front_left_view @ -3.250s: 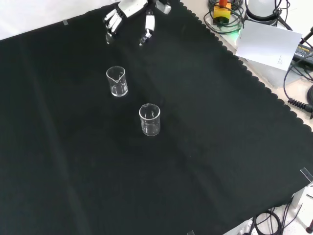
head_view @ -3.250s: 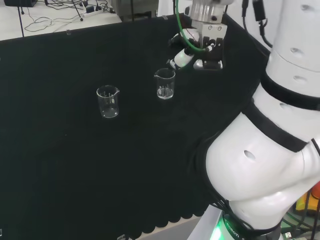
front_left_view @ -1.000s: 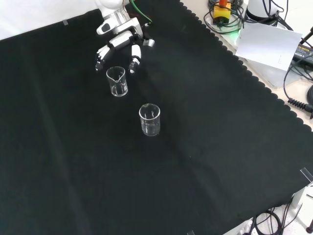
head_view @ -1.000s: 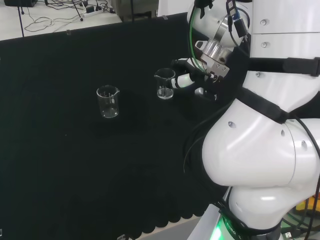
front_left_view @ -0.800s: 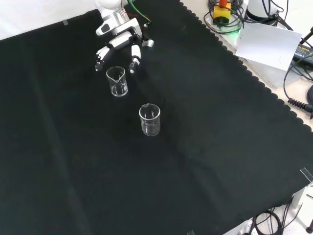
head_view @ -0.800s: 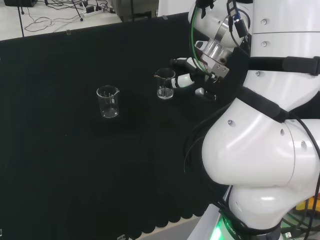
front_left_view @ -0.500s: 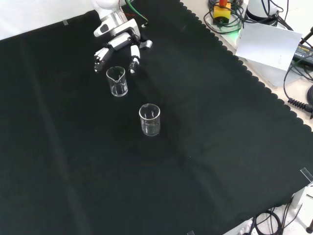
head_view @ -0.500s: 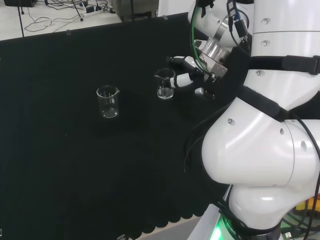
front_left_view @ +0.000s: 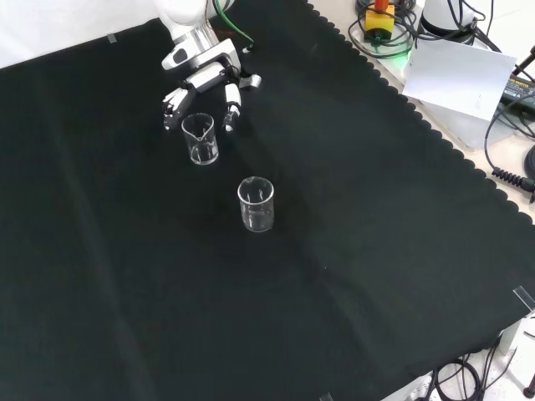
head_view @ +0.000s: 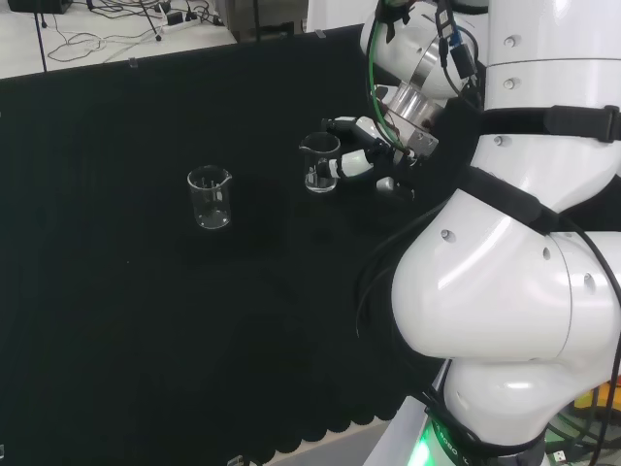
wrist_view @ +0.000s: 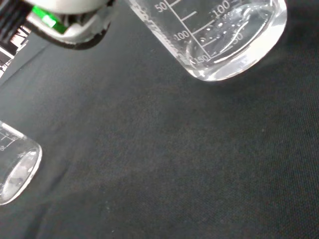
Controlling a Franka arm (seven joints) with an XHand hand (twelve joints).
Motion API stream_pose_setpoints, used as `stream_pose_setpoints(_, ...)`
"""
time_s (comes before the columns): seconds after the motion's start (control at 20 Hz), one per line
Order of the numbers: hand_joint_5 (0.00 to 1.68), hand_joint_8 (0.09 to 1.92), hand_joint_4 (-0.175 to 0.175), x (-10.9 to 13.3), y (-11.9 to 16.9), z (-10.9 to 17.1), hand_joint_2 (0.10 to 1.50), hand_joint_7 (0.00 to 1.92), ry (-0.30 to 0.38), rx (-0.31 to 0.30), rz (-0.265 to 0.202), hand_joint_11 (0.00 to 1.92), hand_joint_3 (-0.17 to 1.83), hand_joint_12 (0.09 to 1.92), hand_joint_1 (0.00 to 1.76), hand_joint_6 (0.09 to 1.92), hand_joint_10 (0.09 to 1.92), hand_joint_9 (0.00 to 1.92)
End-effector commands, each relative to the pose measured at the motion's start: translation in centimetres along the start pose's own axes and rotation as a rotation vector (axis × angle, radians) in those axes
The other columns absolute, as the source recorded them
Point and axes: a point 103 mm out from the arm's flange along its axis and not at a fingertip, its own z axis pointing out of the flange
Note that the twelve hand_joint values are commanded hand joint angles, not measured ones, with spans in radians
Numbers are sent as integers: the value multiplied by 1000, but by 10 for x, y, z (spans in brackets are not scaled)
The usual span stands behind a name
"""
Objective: Pick up the beaker on the right.
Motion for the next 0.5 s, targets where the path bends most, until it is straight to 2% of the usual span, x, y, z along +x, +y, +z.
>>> stream_pose_setpoints(0.05,472,693,-46,0,5,2,533,249,23,-20,-4,0,472,1342,861,87,652,345)
stream_pose_setpoints(0.5,486,687,-45,0,12,9,529,281,91,-36,-20,0,499,1357,893,87,633,381)
